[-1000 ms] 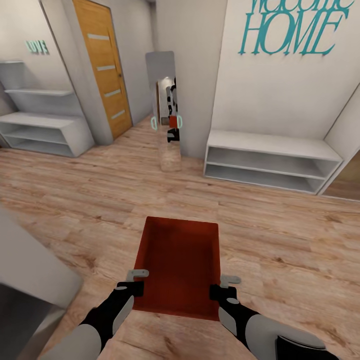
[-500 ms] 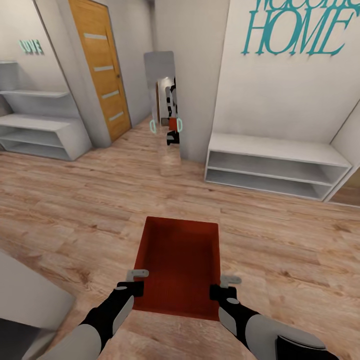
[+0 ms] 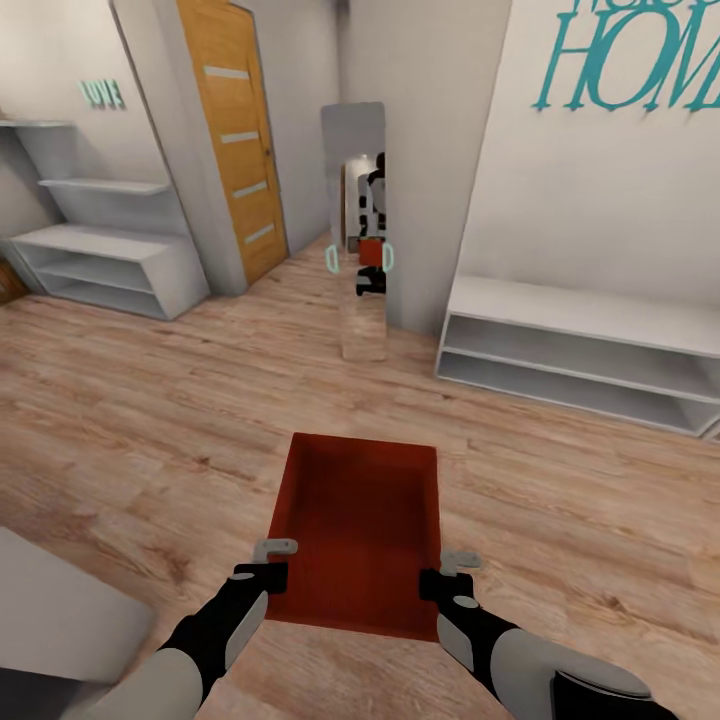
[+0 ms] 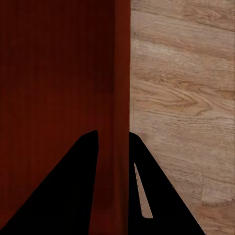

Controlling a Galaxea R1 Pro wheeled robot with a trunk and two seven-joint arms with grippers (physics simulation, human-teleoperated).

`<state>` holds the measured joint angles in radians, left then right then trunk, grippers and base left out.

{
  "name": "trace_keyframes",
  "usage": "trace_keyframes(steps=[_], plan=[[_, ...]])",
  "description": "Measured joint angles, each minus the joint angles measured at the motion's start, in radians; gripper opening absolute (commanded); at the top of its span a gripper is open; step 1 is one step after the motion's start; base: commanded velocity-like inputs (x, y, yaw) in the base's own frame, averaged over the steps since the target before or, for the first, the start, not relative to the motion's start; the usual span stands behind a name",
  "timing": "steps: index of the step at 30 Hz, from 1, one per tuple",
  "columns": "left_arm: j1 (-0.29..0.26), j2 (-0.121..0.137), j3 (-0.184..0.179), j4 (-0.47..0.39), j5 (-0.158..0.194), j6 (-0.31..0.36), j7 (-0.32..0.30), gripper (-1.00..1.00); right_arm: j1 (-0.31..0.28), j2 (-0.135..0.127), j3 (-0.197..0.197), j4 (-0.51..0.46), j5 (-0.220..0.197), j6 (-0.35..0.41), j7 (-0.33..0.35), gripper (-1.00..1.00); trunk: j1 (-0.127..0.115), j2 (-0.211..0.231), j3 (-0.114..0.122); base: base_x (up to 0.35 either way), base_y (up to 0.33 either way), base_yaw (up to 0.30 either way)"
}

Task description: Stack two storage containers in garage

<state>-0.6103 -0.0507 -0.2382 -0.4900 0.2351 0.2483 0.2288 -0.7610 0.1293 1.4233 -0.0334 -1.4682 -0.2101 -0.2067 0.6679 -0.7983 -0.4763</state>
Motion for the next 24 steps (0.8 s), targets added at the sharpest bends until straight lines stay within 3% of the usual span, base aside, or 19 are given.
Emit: trace_keyframes(steps=[14, 24], plan=[[0.0, 0.0, 0.0, 0.0, 0.0, 0.0, 0.0, -1.0, 0.0, -0.001, 0.0, -0.002, 0.0, 0.0, -0.001, -1.0, 0.0, 0.0, 0.0, 0.32, 0.0, 0.257], [0.0, 0.0, 0.0, 0.001, 0.0, 0.0, 0.0, -1.0, 0.0, 0.0, 0.0, 0.0, 0.0, 0.0, 0.0, -1.0, 0.0, 0.0, 0.0, 0.32, 0.0, 0.031]])
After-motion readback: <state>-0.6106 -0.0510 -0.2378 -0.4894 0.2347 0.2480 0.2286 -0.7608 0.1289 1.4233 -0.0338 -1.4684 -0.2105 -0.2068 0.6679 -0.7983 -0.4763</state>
